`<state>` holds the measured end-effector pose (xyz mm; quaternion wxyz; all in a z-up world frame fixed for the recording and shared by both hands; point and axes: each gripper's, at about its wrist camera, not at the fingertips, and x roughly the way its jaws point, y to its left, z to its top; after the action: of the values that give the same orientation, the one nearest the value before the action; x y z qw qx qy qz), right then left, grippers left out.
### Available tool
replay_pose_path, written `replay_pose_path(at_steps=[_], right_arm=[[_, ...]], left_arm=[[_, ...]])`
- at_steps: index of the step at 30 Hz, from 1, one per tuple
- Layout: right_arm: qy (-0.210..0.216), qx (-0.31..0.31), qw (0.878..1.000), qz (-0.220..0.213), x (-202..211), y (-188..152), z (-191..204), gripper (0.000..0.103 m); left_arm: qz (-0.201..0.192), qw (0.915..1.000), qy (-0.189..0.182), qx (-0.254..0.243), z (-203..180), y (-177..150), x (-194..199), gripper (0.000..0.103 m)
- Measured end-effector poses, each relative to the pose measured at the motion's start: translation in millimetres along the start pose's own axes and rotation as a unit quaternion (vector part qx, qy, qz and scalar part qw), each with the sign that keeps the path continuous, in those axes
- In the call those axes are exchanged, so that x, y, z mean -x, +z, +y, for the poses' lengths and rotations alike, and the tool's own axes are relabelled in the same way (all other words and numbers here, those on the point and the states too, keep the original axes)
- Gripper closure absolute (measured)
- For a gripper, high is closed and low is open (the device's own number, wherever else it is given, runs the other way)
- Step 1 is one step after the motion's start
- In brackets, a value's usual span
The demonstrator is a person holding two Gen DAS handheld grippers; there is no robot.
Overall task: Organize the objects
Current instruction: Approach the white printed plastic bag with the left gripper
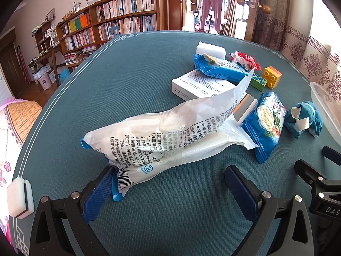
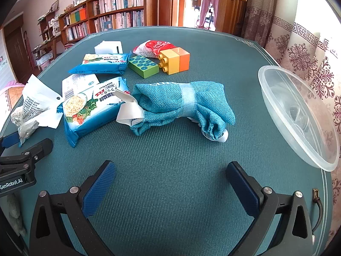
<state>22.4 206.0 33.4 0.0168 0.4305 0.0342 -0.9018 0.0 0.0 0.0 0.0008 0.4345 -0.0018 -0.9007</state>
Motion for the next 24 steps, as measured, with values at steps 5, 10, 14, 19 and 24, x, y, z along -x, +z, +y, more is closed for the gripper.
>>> replay_pose_path(at_steps=[5, 10, 14, 19, 24], right_arm=[[0.000, 0.000, 1.000, 0.000, -0.9, 2.6, 0.2, 0.000], [0.003, 0.001, 1.000, 0.002, -0.8, 1.3, -0.1, 0.000], [0.009, 0.005, 1.000, 0.009, -2.4, 0.3, -3.3, 0.000], [0.017, 0.010, 1.000, 0.010, -1.3, -0.8, -4.1, 0.000], [0.021, 0.014, 1.000, 0.009, 0.4, -2.1, -4.1, 0.000]], left_arm=[[0.000, 1.0000, 0.000, 0.000, 0.0, 0.0, 0.0, 0.000], [0.000, 1.0000, 0.000, 0.000, 0.0, 0.0, 0.0, 0.000], [0.000, 1.0000, 0.001, 0.000, 0.2, -0.1, 0.1, 0.000], [-0.001, 1.0000, 0.002, 0.001, 8.4, -1.1, 1.0, 0.000], [-0.002, 1.0000, 0.008, 0.003, 4.3, -2.2, 1.8, 0.000]])
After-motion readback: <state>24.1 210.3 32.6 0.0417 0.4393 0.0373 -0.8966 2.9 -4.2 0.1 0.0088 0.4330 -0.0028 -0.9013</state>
